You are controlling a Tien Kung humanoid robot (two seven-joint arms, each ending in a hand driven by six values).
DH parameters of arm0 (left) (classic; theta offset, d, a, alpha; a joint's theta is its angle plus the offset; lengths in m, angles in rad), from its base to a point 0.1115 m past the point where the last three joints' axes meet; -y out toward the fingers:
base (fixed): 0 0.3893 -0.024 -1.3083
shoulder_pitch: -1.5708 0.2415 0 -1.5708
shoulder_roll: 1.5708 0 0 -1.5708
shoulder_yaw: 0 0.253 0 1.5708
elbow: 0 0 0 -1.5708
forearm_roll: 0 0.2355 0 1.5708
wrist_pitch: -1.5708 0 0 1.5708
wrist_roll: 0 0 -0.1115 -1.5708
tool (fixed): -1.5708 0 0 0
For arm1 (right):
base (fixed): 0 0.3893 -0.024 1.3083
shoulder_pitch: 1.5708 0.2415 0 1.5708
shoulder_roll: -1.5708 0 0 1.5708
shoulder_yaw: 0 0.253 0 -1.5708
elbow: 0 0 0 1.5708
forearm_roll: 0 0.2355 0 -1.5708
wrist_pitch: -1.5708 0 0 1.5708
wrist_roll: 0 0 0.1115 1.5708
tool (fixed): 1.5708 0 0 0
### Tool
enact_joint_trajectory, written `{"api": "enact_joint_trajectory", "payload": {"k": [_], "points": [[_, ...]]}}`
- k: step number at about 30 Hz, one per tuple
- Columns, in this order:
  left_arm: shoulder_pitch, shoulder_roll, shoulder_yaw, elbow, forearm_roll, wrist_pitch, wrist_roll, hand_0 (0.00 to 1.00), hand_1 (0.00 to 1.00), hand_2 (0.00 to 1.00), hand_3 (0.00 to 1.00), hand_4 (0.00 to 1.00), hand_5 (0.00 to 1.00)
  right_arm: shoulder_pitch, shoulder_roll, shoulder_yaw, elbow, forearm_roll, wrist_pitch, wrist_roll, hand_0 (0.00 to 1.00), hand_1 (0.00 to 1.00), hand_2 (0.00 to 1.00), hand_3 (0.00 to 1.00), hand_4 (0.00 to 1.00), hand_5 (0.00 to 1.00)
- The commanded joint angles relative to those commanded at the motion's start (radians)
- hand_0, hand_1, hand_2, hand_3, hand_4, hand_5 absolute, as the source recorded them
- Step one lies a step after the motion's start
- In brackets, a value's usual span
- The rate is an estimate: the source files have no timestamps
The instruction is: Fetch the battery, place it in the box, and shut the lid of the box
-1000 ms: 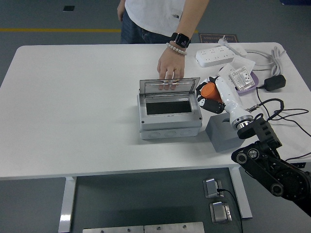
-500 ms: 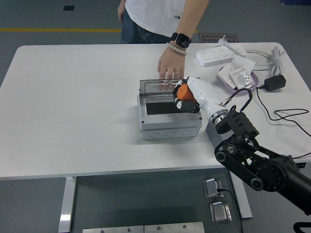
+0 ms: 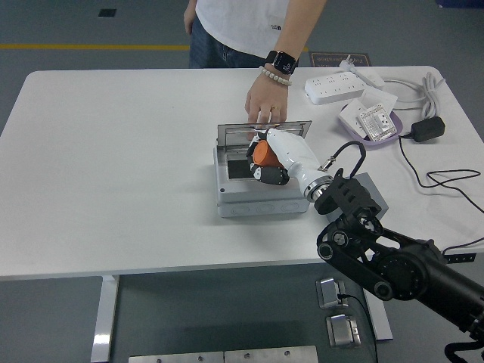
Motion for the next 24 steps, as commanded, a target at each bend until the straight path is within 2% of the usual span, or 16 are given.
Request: {"api": "enact_joint_trajectory", "payload": {"k": [13, 24], "points": [[-0.007, -0.001, 0.014, 0.000, -0.007, -0.002, 0.000, 0.402, 0.561, 0.511, 0.483, 0.002, 0.002, 0.025, 0.026, -0.026, -0.082, -0.010, -0.041, 0.014, 0.190, 0.243, 0.248, 0.243, 0.002, 0.002], [-0.008, -0.001, 0.019, 0.000, -0.009, -0.003, 0.000, 0.401, 0.561, 0.511, 0.483, 0.002, 0.002, 0.026, 0.034, -0.019, -0.101, 0.019, -0.035, 0.031, 0.191, 0.245, 0.250, 0.241, 0.002, 0.002]]}}
